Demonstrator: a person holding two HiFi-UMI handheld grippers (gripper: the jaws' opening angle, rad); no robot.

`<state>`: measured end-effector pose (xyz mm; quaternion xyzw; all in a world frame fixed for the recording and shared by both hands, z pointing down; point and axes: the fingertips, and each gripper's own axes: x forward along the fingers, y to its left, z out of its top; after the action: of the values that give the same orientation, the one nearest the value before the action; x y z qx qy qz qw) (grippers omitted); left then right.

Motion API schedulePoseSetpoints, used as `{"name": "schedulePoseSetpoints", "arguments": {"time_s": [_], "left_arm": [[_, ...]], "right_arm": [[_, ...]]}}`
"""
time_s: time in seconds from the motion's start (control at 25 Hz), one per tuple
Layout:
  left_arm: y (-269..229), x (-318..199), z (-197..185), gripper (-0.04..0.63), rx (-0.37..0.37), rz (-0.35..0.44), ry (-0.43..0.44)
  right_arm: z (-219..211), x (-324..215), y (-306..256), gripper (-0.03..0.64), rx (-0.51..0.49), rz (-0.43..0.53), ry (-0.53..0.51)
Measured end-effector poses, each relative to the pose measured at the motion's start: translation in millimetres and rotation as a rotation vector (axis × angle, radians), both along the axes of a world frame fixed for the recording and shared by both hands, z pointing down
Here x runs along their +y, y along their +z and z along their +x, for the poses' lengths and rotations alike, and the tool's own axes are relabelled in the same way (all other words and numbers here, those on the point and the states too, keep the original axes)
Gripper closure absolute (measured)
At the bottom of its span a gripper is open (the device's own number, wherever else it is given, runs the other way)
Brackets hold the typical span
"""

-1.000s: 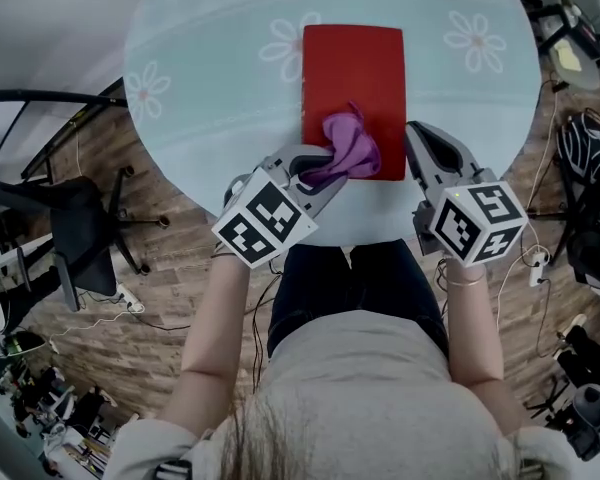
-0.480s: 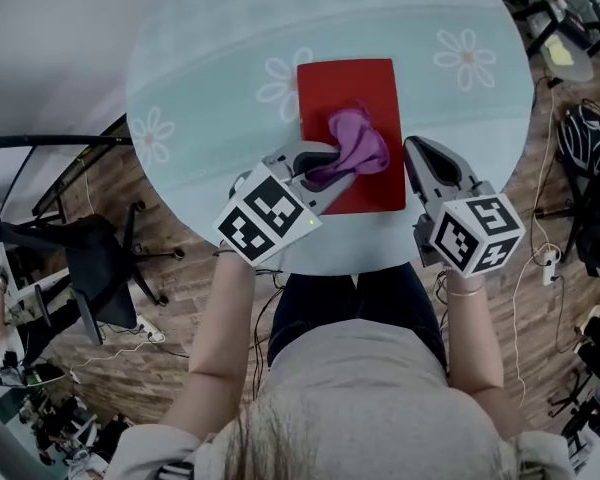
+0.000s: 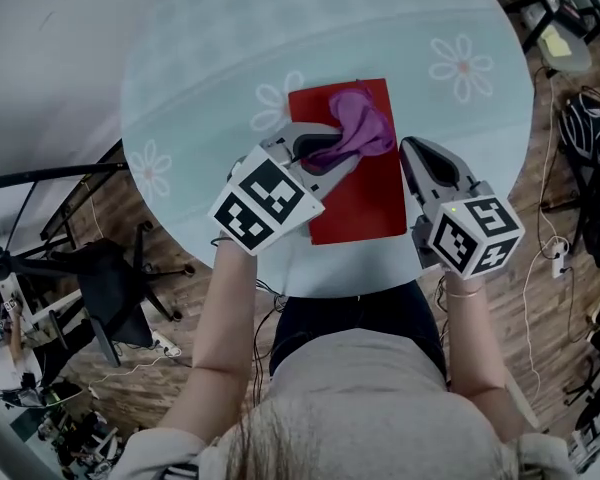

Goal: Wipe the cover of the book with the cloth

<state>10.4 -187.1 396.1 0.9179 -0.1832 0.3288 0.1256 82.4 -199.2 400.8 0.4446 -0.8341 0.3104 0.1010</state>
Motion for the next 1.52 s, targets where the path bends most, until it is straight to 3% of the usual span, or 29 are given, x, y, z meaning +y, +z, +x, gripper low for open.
{"name": "schedulePoseSetpoints", "arguments": {"time_s": [0.4,0.76,1.52], "left_arm": [[-2.0,-38.9,12.5,0.492,-0.005,0.025,0.014],[3.6,-73.0,20.4,0.492,-0.058,0.064,0.04],[41.6,-100.6,27.9,0.494,-0.121,0.038,0.096]], "right_arm": [[7.3,-23.1,6.9,0.594,-0.004,-0.016,0.01],[14.7,-35.0,16.3,0.594,-0.009,-0.035,0.023],[22.5,-43.7,44.4,0.594,-0.023,-0.1,0.066]]}}
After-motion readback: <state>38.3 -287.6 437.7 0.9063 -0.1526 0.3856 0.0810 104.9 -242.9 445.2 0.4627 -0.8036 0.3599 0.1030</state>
